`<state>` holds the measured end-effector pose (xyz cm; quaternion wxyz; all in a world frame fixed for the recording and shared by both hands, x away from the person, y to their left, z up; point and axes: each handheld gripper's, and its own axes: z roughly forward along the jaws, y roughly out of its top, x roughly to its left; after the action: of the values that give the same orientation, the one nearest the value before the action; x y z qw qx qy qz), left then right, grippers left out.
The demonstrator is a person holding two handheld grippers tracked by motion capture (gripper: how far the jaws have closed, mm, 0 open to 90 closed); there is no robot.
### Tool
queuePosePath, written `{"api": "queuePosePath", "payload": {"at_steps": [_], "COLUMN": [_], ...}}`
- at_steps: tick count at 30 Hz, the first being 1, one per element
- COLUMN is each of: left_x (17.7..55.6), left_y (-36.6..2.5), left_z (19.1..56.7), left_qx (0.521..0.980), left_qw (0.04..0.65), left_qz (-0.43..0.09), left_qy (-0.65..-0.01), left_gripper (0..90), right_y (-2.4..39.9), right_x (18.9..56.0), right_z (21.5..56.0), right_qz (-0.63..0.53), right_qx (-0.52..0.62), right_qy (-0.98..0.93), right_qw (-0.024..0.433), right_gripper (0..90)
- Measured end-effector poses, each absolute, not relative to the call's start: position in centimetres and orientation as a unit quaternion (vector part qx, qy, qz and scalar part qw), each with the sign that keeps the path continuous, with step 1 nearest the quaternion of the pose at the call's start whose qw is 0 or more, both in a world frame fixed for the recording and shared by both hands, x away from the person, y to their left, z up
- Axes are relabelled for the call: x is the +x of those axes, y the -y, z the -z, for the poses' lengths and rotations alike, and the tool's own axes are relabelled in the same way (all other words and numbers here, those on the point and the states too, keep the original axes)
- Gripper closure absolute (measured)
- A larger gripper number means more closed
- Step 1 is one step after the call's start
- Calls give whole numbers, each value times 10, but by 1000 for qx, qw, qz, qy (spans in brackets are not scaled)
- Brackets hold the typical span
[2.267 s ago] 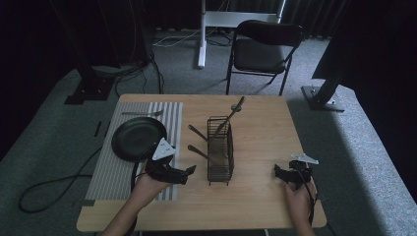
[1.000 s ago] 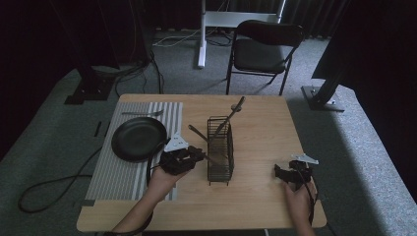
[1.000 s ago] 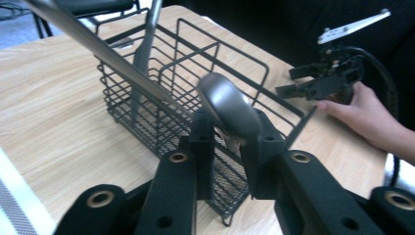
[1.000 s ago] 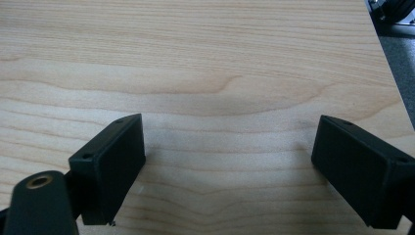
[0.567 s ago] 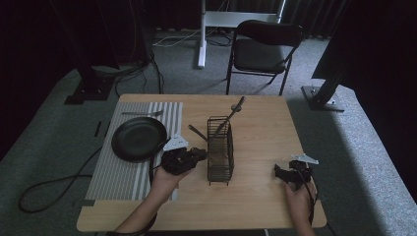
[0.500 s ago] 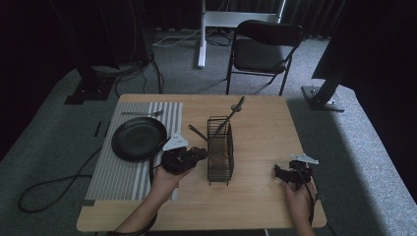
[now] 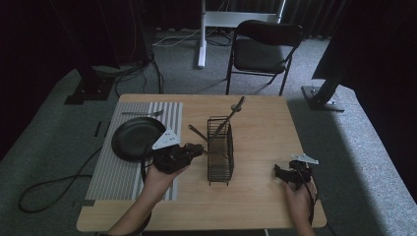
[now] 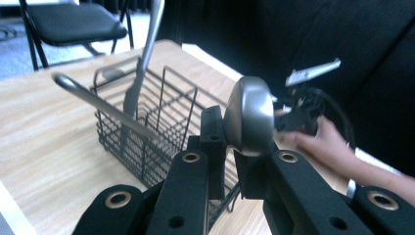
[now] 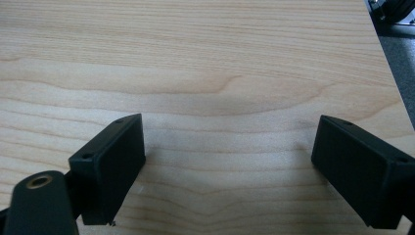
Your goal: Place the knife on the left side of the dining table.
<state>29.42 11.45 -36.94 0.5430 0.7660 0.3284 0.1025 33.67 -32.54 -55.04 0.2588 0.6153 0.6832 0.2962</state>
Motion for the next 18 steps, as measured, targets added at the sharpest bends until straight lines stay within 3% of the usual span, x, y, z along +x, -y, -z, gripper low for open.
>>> {"api": "queuePosePath", "payload": {"at_steps": [18], "left_x": [273], "left_y": [-157], "left_z": [328], "left_qx": [734], "left_qw": [575], "left_qz": [-145], "left_qy": [-332], "left_gripper": [840], "right_y": [325], "right_x": [337], "right_z": [550], "right_qz": [-296], "right_qx": [615], "right_qy": [-683], "right_qw": [259], "right_gripper": [115]}}
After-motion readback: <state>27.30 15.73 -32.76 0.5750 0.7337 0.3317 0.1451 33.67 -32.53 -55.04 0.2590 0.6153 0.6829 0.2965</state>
